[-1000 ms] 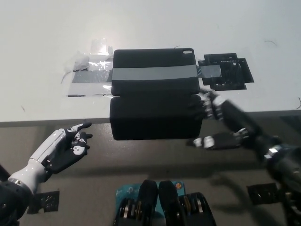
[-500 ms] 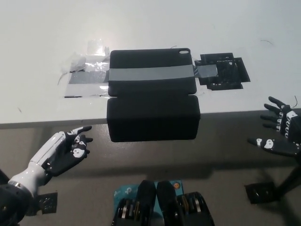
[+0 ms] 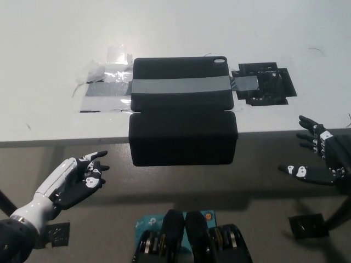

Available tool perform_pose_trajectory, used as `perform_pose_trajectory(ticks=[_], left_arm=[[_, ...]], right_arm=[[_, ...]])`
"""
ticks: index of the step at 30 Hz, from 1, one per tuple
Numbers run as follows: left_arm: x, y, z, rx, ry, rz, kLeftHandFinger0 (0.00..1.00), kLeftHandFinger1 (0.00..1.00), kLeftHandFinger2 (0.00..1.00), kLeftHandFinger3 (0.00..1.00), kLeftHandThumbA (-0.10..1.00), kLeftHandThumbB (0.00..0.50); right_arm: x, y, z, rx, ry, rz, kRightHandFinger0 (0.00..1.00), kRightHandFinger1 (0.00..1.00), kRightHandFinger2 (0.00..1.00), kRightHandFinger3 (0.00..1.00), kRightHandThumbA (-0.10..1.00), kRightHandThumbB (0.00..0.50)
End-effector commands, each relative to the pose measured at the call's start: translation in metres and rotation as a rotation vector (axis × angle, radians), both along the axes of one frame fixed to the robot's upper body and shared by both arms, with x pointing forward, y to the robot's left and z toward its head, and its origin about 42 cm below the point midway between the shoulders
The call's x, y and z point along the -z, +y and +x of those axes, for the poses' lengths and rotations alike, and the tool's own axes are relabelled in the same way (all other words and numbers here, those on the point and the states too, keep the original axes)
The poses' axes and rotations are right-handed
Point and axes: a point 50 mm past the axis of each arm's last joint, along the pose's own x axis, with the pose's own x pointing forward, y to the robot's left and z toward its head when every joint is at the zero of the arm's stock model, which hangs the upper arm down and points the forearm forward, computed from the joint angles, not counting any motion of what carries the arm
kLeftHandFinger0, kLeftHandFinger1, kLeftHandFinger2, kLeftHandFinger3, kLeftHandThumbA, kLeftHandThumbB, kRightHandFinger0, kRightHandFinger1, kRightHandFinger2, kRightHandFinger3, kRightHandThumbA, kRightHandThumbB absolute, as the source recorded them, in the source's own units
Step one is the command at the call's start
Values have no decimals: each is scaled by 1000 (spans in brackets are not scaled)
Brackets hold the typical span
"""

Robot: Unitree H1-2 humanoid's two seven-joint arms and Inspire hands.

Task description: The robot uses its right hand to pull the cover of a folded tablet cover kept in the middle of the desk

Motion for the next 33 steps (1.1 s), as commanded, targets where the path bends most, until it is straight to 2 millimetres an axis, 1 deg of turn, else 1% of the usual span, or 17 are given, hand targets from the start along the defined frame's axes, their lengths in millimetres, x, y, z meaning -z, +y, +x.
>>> perform_pose_trajectory(ticks=[1,4,5,8,9,11,14,15,18,19,20,21,25,26,27,28,33], left_arm=[[-9,1,0,-5,-21,3,721,832,955,1000,1000,101],[-8,1,0,-8,-20,3,730,835,960,1000,1000,90],[-4,2,-5,-12,-7,-1,731,836,961,1000,1000,93],[-4,3,-5,1,-9,-4,730,839,973,1000,1000,76],[-4,3,-5,0,-9,-1,728,839,972,1000,1000,75],[-3,3,-8,-6,-4,-1,731,837,966,1000,1000,76],[-1,3,-11,-11,0,7,728,831,954,1000,1000,83],[0,4,-11,-9,2,9,734,833,952,1000,1000,77],[0,4,-10,-9,8,4,750,836,948,1000,1000,92],[0,4,-10,-10,8,3,750,834,944,1000,1000,92],[0,4,-10,-9,6,3,741,831,941,1000,1000,106],[1,4,-11,-9,5,3,738,830,940,1000,1000,105],[0,4,-11,-3,1,6,736,836,948,1000,1000,112],[0,4,-11,-4,1,6,736,836,949,1000,1000,113],[0,4,-12,-4,-2,11,736,839,953,1000,1000,112],[-3,3,-7,0,-7,11,737,841,954,1000,1000,111],[-4,3,-7,0,-6,2,734,836,958,1000,1000,123]], right_arm=[[-18,-2,4,0,-98,-49,885,925,1000,1000,980,138],[-17,-2,4,0,-99,-46,878,924,1000,1000,983,139],[-12,0,1,-5,-90,-45,876,925,1000,1000,986,134],[-12,2,1,-6,-97,-50,845,910,1000,1000,983,135],[-12,2,1,-5,-95,-45,839,910,1000,1000,986,161],[-9,2,-1,-6,-89,-45,829,910,1000,1000,997,189],[-7,2,-4,-10,-86,-50,824,906,1000,1000,1000,181],[-7,2,-4,-5,-85,-49,812,904,1000,1000,1000,185],[-7,2,-4,-4,-83,-48,785,895,1000,1000,1000,192],[-7,2,-4,-3,-82,-47,777,876,1000,1000,1000,204],[-8,3,-5,-16,-86,-46,791,885,1000,1000,1000,176],[-9,3,-5,-15,-87,-43,790,884,1000,1000,1000,176],[-9,3,-5,-17,-84,-52,794,889,1000,1000,982,113],[-9,3,-5,-17,-84,-51,796,889,1000,1000,980,112],[-8,4,-5,-16,-87,-53,794,882,1000,1000,970,98],[-10,3,-3,-11,-90,-54,803,890,1000,1000,966,92],[-12,4,-3,-17,-98,-68,790,885,1000,1000,974,100]])
